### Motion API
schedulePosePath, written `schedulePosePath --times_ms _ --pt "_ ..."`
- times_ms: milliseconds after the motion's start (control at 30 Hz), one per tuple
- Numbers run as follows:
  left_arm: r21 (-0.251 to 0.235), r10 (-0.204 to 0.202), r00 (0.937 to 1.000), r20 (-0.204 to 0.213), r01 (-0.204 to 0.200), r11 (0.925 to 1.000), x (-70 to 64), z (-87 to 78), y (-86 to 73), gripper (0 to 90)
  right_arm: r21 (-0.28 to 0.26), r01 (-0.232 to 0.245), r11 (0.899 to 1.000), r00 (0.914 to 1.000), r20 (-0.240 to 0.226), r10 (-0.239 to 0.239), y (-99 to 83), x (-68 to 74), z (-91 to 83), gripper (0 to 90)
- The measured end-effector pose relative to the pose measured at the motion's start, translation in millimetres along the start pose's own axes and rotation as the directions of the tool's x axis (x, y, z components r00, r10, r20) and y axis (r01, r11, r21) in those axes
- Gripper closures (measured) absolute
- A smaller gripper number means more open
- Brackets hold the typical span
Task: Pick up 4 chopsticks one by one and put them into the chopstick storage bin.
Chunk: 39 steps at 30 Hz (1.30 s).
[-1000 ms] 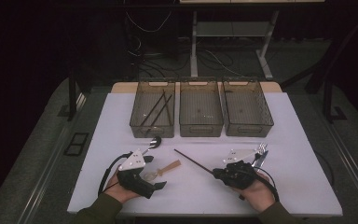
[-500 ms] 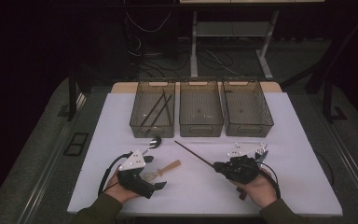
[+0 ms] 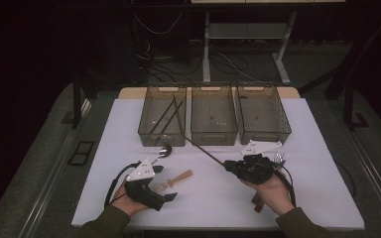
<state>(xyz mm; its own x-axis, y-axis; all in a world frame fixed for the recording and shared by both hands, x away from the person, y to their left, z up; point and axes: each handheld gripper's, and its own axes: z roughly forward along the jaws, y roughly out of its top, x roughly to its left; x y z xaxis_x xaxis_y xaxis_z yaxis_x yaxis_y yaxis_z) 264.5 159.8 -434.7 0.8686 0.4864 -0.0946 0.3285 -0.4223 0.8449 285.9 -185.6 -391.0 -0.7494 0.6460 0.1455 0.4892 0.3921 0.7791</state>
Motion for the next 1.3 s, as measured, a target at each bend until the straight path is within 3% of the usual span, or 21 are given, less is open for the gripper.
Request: schedulePosePath --times_ms 533,1300 --pt "0.003 0.014 0.9999 0.006 -0.014 0.9999 2.5 0.2 -0.8 0.0 -0.055 -0.03 0.998 0.9994 0.014 0.031 43.6 -10.2 23.9 85.4" --pt "0.015 0.011 0.9999 0.01 -0.011 0.9998 1.0 1.7 -0.6 0.0 -0.042 -0.063 0.997 0.9924 0.103 0.067 124.6 -20.6 74.8 85.4"
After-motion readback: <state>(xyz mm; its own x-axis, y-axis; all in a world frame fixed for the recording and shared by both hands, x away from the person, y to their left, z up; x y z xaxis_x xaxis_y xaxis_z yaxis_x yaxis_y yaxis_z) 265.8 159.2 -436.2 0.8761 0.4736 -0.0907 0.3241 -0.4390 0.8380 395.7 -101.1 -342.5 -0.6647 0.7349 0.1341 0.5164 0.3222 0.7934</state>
